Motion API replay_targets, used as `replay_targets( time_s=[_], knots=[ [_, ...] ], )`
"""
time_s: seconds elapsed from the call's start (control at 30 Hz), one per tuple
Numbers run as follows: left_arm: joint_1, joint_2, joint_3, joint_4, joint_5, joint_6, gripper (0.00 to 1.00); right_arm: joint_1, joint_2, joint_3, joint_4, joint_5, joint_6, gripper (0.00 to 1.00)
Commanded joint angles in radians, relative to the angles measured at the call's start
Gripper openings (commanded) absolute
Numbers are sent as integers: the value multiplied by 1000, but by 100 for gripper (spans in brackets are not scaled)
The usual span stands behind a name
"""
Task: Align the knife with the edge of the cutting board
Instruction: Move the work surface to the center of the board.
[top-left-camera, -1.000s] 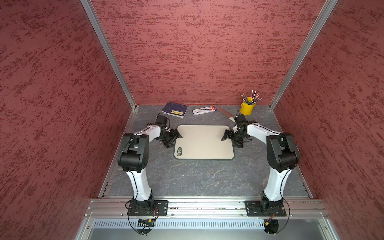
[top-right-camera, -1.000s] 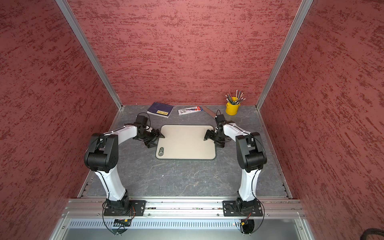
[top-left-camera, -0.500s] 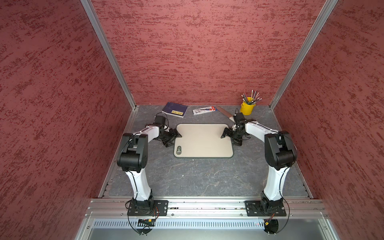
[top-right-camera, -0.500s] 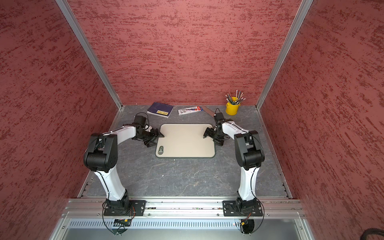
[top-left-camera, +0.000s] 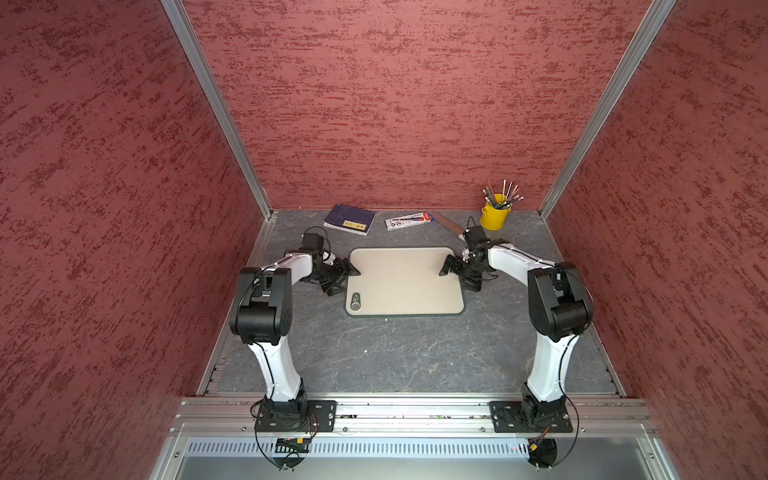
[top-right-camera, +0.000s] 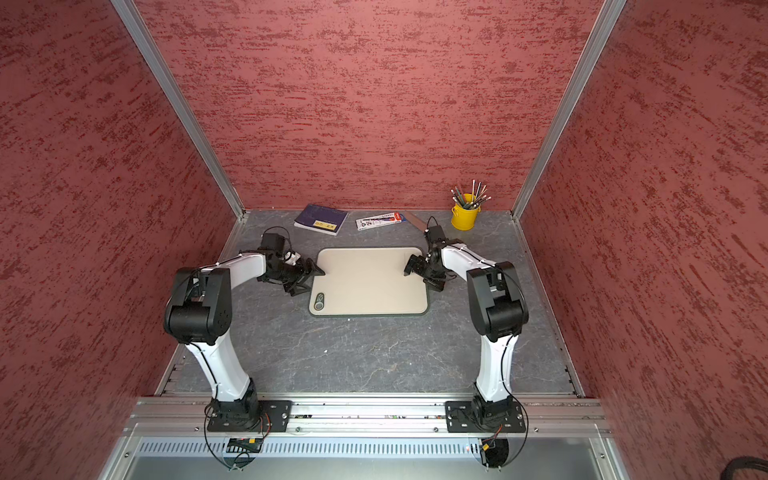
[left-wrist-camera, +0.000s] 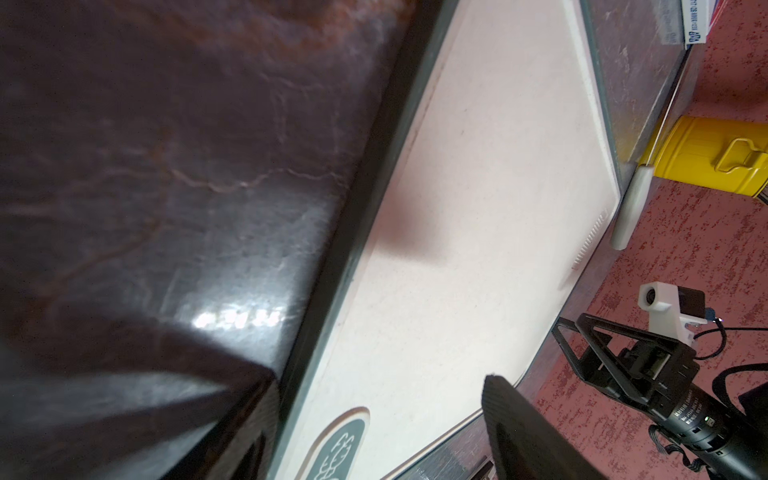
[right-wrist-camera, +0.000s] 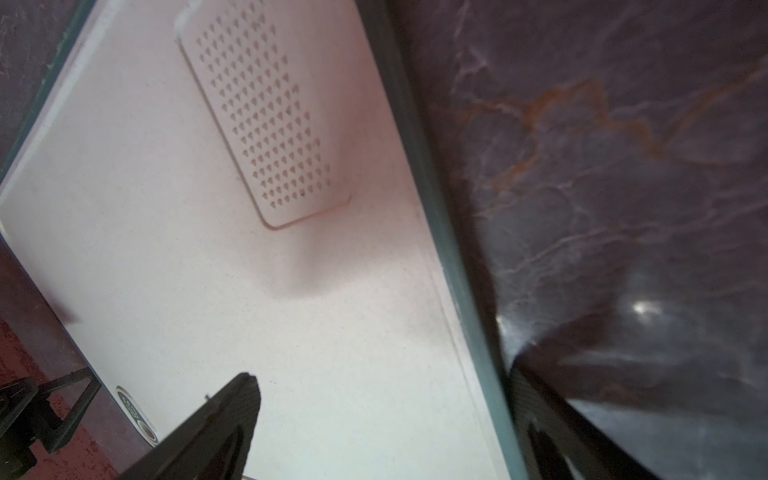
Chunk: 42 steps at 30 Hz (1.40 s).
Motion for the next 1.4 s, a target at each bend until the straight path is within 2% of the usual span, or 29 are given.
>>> replay_targets(
  time_s=[0.0,0.23,0.5,0.87,1.1,1.37],
  knots=[
    [-30,16,0,-91,54,20,82,71,1,-51,65,-139,14,98],
    [-34,29,24,-108,47,24,82,69,-38,-119,100,-126,35,98],
    [-43,38,51,-124,45,23,82,71,-35,-99,78,-118,17,98],
    [-30,46,61,-139,30,28,85,60,-59,-86,14,13,5,98],
    [-32,57,62,-120,48,11,85,52,-63,-117,50,-34,13,98],
    [-64,69,83,-114,63,4,85,47,-78,-131,45,-25,7,98]
  ],
)
